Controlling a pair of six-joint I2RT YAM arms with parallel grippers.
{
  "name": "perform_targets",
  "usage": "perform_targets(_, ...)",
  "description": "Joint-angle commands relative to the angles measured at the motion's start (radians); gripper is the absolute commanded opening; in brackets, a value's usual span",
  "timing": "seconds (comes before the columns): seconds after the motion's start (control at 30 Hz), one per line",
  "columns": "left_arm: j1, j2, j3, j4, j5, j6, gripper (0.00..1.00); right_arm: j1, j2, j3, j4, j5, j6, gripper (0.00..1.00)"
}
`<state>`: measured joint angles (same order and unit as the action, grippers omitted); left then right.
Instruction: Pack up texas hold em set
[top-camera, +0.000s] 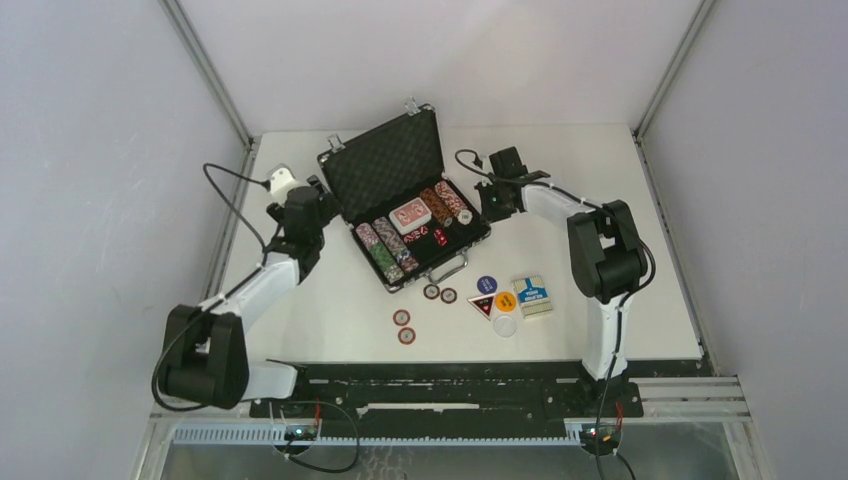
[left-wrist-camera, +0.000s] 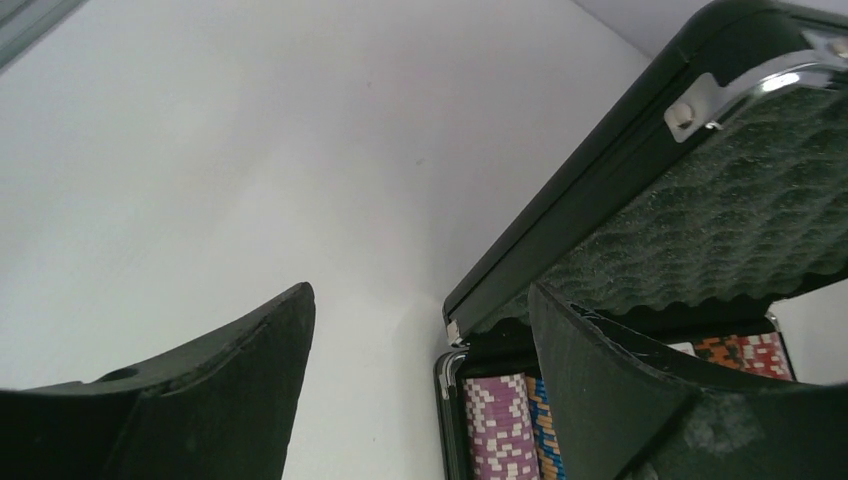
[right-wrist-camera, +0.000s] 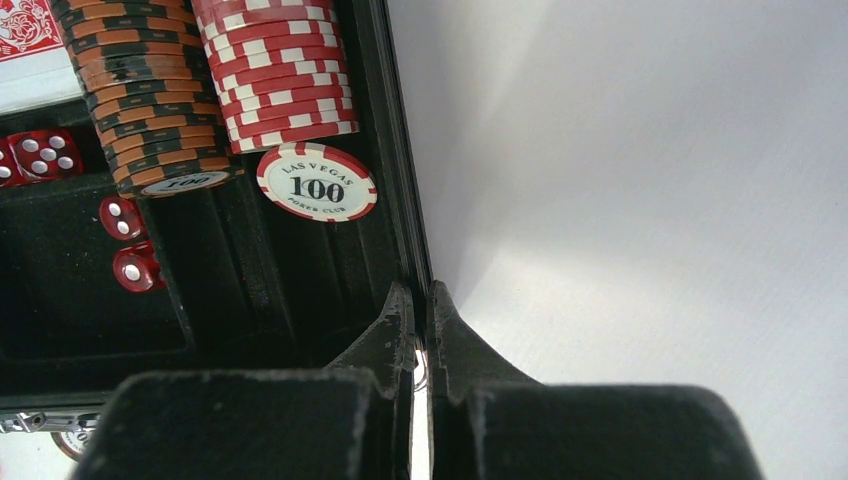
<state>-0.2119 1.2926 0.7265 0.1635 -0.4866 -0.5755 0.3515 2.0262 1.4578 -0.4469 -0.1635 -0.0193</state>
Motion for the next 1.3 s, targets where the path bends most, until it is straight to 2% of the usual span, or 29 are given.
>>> perform_targets(0.0,0.002,0.088,0.115,-0.04,0.015,0.027,0.82,0.022,-0.042,-0.03,-0.066,0.041,0.042,0.0)
perform_targets(0.27,0.005,0.228,0.249,-0.112,0.009,0.05,0.82,0.055,-0.077,-0.104,-0.033,0.04,0.058,0.0)
perform_targets(1.27,0.075,0.541,0.615,-0.158,0.067,0.07,0.82,0.218,-0.135,-0.271,0.037,0.02,0.135,0.0)
